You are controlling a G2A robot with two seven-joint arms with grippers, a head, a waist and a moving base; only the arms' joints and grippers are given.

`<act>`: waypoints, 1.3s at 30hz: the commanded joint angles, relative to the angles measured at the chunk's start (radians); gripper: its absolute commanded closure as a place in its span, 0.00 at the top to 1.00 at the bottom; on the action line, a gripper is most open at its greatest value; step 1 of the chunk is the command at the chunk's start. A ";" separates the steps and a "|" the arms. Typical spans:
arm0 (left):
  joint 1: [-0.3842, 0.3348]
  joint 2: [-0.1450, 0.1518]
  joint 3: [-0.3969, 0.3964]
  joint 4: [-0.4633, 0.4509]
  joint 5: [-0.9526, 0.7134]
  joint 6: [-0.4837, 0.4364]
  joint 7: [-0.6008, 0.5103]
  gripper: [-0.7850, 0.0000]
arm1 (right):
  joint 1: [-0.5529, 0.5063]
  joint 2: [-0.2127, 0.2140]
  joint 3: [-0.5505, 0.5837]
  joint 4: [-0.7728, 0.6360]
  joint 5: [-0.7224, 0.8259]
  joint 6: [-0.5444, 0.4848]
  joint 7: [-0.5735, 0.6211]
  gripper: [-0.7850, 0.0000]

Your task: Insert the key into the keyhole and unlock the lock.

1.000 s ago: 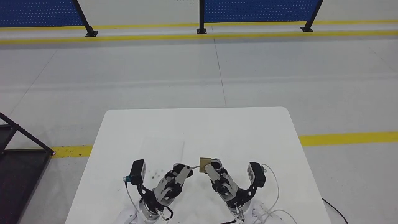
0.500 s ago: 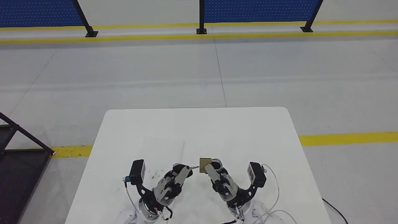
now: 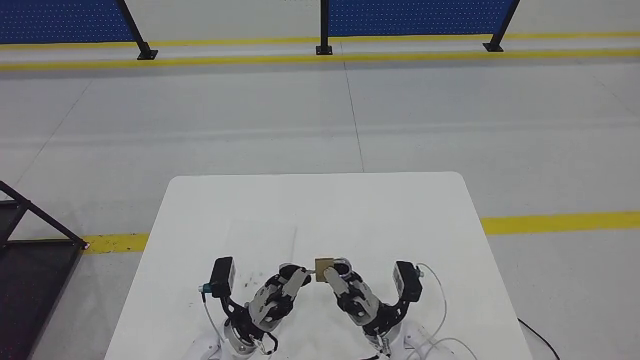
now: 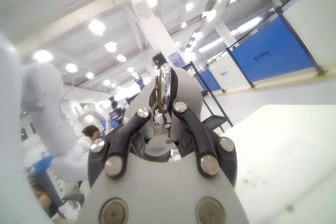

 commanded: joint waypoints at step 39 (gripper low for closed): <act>-0.004 0.005 -0.013 0.018 0.042 0.004 -0.002 0.25 | -0.023 0.005 0.036 -0.022 -0.006 -0.007 0.015 0.00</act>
